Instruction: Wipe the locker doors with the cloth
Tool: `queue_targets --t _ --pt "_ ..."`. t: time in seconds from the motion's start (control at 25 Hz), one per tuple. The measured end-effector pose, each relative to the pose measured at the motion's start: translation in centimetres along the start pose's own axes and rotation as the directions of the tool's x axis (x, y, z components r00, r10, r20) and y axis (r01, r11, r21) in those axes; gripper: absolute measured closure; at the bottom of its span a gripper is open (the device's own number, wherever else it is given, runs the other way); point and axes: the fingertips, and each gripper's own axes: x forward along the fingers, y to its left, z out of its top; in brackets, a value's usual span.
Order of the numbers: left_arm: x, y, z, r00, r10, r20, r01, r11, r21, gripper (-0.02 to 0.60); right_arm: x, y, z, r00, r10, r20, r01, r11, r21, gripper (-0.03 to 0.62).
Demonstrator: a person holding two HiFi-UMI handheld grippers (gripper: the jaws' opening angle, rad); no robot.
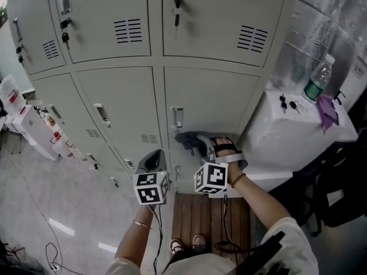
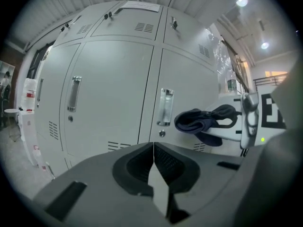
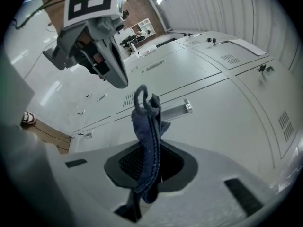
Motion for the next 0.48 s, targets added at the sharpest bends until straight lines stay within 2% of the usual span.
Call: queue_targets --t 0.32,0.48 --pt "-0.3 -3.9 6.2 0.996 -0.062 0.069 0.061 0.998 0.013 0.572 -4.4 -7.5 -1.5 0.992 -0.115 -0.041 0.114 0.993 -0.025 0.551" --pt "0.2 -5.6 8.7 0.991 -0.086 0.104 0.082 0.996 0.042 0.572 -5.9 -11.2 -2.5 0.983 -0.172 -0.062 0.17 0.985 -0.04 0.551"
